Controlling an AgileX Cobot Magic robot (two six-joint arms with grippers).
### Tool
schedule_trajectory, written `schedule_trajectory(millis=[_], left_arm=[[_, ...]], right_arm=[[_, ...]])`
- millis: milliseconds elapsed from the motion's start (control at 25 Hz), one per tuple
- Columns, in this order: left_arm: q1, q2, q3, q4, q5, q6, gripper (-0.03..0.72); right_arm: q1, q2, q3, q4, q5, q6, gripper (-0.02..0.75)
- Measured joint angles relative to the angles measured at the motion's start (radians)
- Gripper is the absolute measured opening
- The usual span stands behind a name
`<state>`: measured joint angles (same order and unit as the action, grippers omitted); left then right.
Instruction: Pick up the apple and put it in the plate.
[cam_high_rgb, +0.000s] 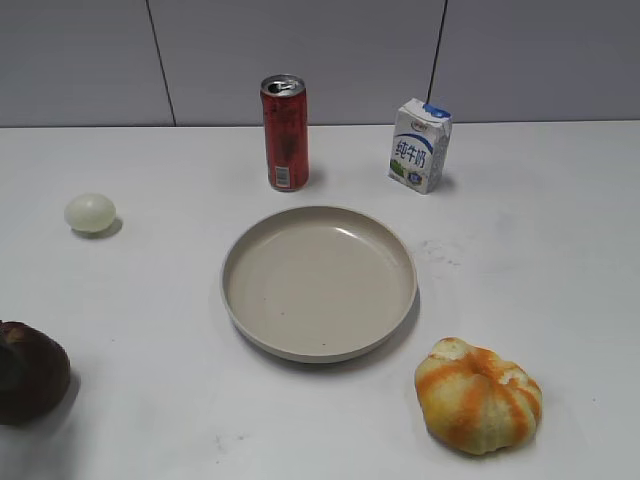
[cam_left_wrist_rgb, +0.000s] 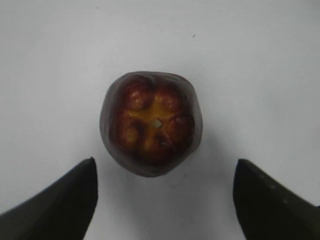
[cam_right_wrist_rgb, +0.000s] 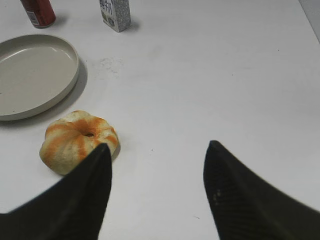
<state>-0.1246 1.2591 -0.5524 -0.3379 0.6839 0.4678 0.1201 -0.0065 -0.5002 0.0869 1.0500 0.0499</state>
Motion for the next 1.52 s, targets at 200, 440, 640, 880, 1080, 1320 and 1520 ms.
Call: schedule_trajectory(millis=[200,440,640,880,1080,1320,1520], left_arm=[[0.000,0.118,-0.029,0.000,-0.051,0.001,0.641],[0.000,0.203,-0.051,0.002,-0.054,0.002,0.589],[0.000,0.218,-0.062,0.002,-0.048,0.002,0.562],[-0.003,0.233,-0.164,0.006,0.061,0.002,0.561],[-0.083,0.233,-0.364,0.007,0.132,0.002,0.560],[-0.312,0.324,-0.587,0.008,0.054,0.002,0.559],[-0.471,0.527,-0.753,0.009,0.044,0.002,0.559]], right_arm=[[0.000,0.000,0.000,0.000,0.000,0.000,0.445],[0.000,0.000,0.000,0.000,0.000,0.000,0.445],[0.000,0.000,0.000,0.000,0.000,0.000,0.445],[0.000,0.000,0.000,0.000,0.000,0.000,0.445],[0.000,0.000,0.000,0.000,0.000,0.000,0.445],[0.000,0.000,0.000,0.000,-0.001,0.000,0.445],[0.000,0.000,0.000,0.000,-0.001,0.000,0.445]])
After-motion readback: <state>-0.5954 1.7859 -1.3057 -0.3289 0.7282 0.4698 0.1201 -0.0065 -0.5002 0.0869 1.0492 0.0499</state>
